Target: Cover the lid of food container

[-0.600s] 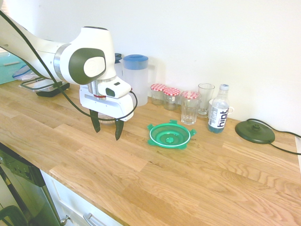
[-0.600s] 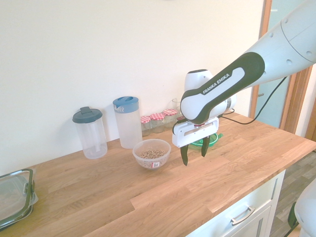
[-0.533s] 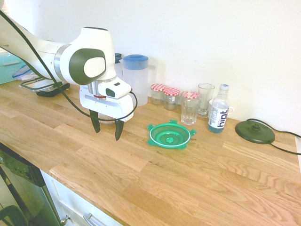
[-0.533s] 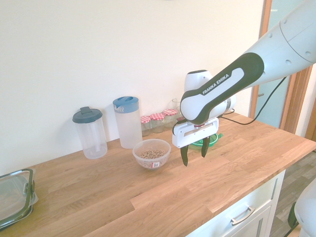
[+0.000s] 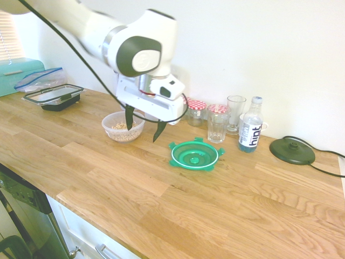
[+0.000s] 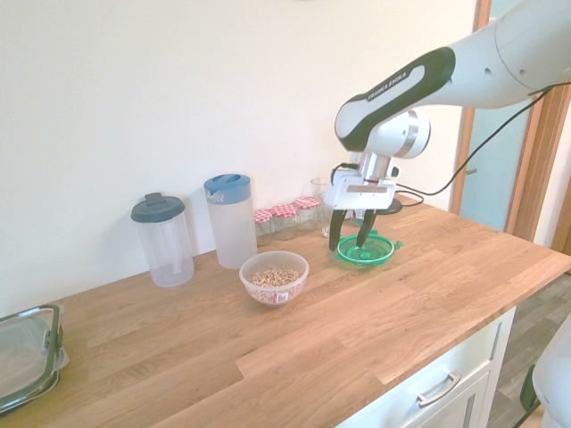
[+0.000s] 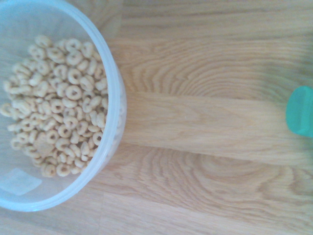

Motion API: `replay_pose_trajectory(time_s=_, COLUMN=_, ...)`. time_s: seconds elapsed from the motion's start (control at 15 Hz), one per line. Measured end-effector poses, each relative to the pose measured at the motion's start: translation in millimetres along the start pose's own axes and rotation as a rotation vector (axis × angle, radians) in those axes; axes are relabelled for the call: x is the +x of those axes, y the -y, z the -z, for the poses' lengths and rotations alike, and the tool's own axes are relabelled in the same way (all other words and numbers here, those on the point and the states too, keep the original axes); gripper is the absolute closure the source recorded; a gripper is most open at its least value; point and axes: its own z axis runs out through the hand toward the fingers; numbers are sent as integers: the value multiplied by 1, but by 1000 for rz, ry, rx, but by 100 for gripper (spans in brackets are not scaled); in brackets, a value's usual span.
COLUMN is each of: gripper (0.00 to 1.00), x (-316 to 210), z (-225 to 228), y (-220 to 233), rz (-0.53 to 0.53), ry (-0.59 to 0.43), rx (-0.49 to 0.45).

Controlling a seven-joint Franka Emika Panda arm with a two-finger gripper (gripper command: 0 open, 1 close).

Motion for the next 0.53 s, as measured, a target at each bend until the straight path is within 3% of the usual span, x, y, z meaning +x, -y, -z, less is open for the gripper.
replay_pose_trajectory(time_s=0.2, gripper=0, x=50, z=39, y=-48, rz=13, ry=131, rx=63)
replay_pose_trajectory(time_s=0.53, gripper=0, x=128, z=51, y=-112, rz=-1, ry=200, rx=115)
